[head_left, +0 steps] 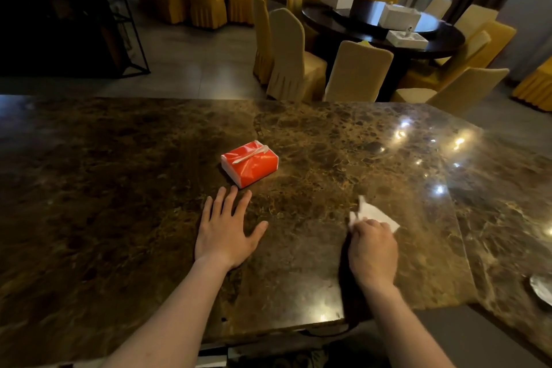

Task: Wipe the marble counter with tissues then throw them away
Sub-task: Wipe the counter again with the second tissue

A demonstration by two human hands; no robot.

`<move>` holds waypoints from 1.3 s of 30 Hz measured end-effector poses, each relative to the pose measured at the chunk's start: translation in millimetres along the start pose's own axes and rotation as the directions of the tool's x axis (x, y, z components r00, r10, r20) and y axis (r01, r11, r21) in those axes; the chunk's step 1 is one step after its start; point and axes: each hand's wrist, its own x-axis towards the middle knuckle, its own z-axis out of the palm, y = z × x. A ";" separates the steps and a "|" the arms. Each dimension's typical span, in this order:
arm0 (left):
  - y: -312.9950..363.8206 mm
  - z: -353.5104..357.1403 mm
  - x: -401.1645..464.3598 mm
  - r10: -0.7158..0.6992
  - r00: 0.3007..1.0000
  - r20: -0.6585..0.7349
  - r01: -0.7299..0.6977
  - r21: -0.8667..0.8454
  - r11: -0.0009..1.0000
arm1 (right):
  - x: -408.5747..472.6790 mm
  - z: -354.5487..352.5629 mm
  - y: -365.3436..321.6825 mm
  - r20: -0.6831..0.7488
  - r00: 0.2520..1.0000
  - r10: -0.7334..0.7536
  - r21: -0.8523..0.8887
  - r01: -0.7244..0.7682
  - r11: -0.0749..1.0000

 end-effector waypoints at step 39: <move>-4.1 3.3 2.7 0.011 1.000 -0.008 -0.011 -0.016 1.000 | -50.2 22.5 -44.3 0.004 0.965 -0.263 0.258 0.253 0.932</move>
